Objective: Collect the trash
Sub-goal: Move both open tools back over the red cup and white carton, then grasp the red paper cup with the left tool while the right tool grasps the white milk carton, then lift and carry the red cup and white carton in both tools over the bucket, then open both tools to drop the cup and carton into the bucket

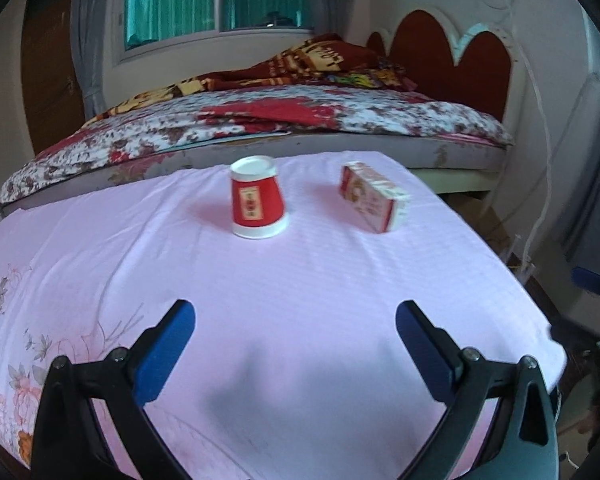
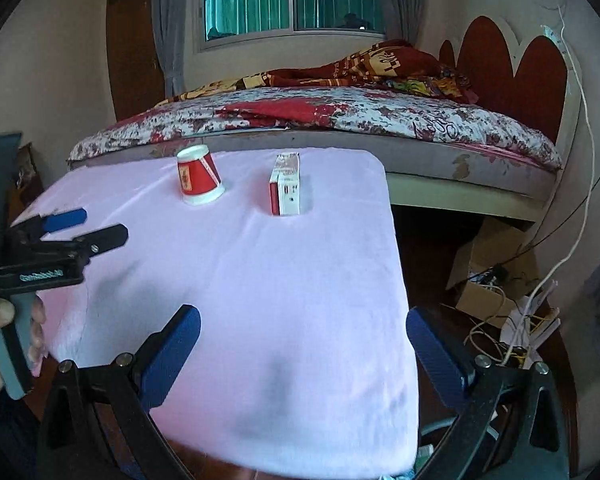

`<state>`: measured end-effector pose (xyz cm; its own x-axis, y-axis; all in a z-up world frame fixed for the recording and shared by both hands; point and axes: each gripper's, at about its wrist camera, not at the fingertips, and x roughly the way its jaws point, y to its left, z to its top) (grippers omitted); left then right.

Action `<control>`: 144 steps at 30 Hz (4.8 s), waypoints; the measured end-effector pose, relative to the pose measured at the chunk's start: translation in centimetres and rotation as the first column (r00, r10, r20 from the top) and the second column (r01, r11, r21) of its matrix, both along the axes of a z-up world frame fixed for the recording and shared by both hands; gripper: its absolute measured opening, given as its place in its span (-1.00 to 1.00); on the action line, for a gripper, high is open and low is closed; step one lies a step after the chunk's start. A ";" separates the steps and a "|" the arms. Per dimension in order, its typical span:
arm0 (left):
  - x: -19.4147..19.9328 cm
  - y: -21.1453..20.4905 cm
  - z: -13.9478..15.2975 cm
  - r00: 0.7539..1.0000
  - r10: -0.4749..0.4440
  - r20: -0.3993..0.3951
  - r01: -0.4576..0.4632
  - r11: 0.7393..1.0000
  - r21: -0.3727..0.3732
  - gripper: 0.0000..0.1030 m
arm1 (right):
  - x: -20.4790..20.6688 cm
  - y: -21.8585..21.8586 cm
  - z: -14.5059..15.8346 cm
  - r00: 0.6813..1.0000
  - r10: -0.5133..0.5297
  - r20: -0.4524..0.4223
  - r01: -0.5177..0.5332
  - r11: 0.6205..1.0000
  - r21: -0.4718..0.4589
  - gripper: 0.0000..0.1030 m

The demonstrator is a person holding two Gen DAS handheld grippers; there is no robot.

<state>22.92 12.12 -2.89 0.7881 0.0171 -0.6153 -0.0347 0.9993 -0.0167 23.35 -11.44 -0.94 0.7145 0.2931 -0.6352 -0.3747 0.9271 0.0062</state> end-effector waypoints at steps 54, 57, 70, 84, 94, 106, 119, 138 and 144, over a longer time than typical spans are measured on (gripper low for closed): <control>10.2 0.5 1.1 0.996 -0.076 -0.039 0.072 0.993 -0.094 -0.01 | 14.7 7.2 -1.1 0.994 0.040 -0.104 -0.047 0.997 -0.065 -0.25; 8.7 0.2 1.5 0.996 -0.081 -0.043 0.076 0.992 -0.103 -0.01 | 12.2 6.4 -0.3 0.995 0.037 -0.090 -0.042 0.998 -0.056 -0.25; 1.5 -2.6 1.7 0.988 -0.151 -0.037 0.147 0.986 -0.083 -0.04 | 1.6 1.7 2.0 1.000 0.016 0.002 -0.016 0.999 -0.050 -0.25; -6.5 -8.6 1.9 0.970 -0.242 -0.029 0.240 0.970 -0.036 -0.04 | -8.2 -6.5 4.2 0.995 -0.054 0.086 0.053 0.999 0.006 -0.25; -9.4 -15.2 1.3 0.929 -0.368 -0.047 0.366 0.930 -0.046 -0.04 | -13.4 -13.2 3.5 0.988 -0.142 0.062 0.139 0.989 0.045 -0.25; -11.0 -22.1 0.7 0.857 -0.511 -0.063 0.508 0.859 -0.060 -0.04 | -18.0 -18.4 2.6 0.972 -0.227 0.057 0.226 0.974 0.028 -0.25; -11.7 -27.5 -1.2 0.809 -0.578 -0.105 0.574 0.816 -0.065 -0.04 | -19.6 -23.4 0.2 0.949 -0.315 0.015 0.315 0.949 0.013 -0.25; -10.7 -32.6 -7.1 0.735 -0.633 -0.243 0.611 0.774 -0.169 -0.04 | -17.2 -28.2 -7.4 0.910 -0.383 -0.160 0.381 0.924 -0.047 -0.25; -9.7 -33.2 -9.2 0.723 -0.631 -0.281 0.604 0.775 -0.187 -0.04 | -15.2 -28.2 -10.0 0.908 -0.356 -0.222 0.350 0.934 -0.067 -0.25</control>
<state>13.19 -21.10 -12.07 0.3730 -0.4628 -0.8041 0.5729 0.7966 -0.1928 8.13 -39.59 -10.96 0.6044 0.0301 -0.7961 -0.0141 0.9995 0.0271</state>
